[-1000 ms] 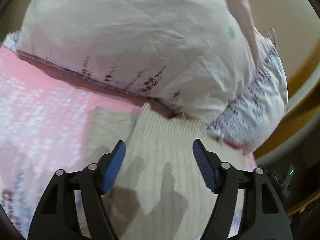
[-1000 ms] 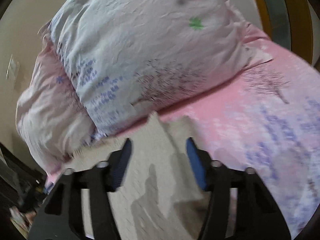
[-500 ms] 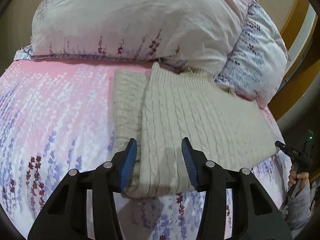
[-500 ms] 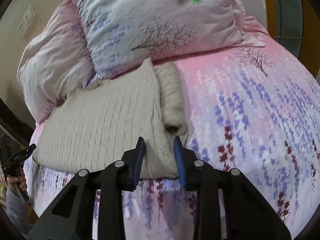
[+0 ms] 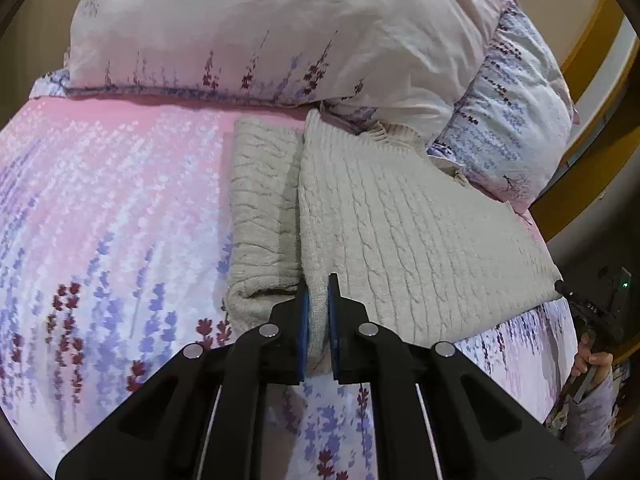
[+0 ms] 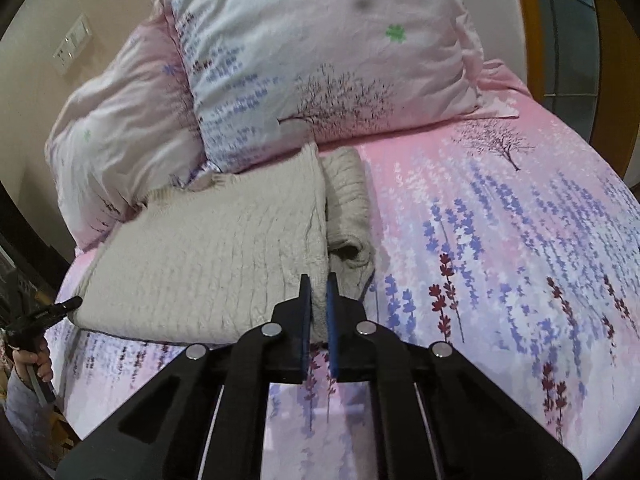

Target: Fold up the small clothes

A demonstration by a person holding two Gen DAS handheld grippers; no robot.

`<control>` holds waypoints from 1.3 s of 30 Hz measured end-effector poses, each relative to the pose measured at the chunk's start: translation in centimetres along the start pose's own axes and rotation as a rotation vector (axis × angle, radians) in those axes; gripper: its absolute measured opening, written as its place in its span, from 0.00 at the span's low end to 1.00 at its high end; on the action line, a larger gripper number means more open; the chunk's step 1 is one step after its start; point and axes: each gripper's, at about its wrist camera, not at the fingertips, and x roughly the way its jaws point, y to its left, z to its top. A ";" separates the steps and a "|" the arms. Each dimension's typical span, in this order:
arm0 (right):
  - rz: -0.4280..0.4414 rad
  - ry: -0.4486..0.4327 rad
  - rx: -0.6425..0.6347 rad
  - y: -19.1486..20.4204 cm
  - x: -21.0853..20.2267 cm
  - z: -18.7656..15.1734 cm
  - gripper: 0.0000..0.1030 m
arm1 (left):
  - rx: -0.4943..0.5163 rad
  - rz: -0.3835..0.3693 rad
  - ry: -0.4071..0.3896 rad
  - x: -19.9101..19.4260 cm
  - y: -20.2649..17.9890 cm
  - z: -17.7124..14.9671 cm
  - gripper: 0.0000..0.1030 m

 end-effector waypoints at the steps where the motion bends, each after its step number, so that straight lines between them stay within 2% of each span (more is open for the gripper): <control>1: -0.001 0.002 0.001 0.0 -0.1 -0.1 0.06 | 0.006 0.004 -0.003 -0.2 0.1 0.0 0.07; 7: -0.074 0.080 0.025 -0.9 1.9 -1.8 0.06 | 0.013 0.027 0.026 1.0 0.8 -0.4 0.07; 11: -0.117 0.084 -0.011 0.0 1.9 -1.6 0.09 | 0.049 0.045 0.022 0.8 0.1 -0.2 0.08; 14: -0.154 0.014 -0.015 0.3 0.7 -0.8 0.30 | 0.044 0.056 -0.023 -0.6 -0.2 0.2 0.10; 16: -0.141 -0.062 -0.031 1.1 -0.5 -0.1 0.36 | 0.054 0.078 -0.078 -1.7 -0.7 0.6 0.16; 17: -0.128 -0.074 -0.049 1.7 -0.5 0.2 0.38 | 0.060 0.079 -0.100 -2.0 -1.1 0.8 0.23; 20: -0.112 -0.053 -0.127 4.2 1.2 1.0 0.42 | 0.088 0.027 -0.132 -1.6 -3.5 1.5 0.47; 22: -0.093 -0.029 -0.164 5.7 2.7 1.2 0.49 | 0.125 0.010 -0.108 -0.3 -5.2 1.9 0.49; 25: -0.106 0.007 -0.215 7.8 5.1 1.3 0.54 | 0.160 0.017 -0.052 2.5 -6.7 2.1 0.51; 27: -0.139 0.039 -0.235 8.4 6.4 1.0 0.60 | 0.126 0.044 0.010 4.6 -6.4 2.1 0.51; 29: -0.189 0.127 -0.250 8.3 8.6 0.5 0.66 | 0.125 0.044 -0.001 5.1 -6.3 1.7 0.53; 31: -0.204 0.114 -0.271 8.5 8.9 0.2 0.69 | 0.123 0.038 0.000 4.6 -6.2 1.6 0.53; 34: -0.192 0.098 -0.247 8.5 8.2 0.6 0.69 | 0.083 0.013 -0.050 2.6 -5.0 1.9 0.54; 36: -0.167 0.076 -0.236 8.9 7.7 0.9 0.69 | 0.037 0.054 -0.108 0.9 -2.9 2.5 0.64; 39: -0.133 0.072 -0.242 10.1 8.1 1.5 0.70 | -0.068 0.093 -0.098 0.6 0.5 3.5 0.65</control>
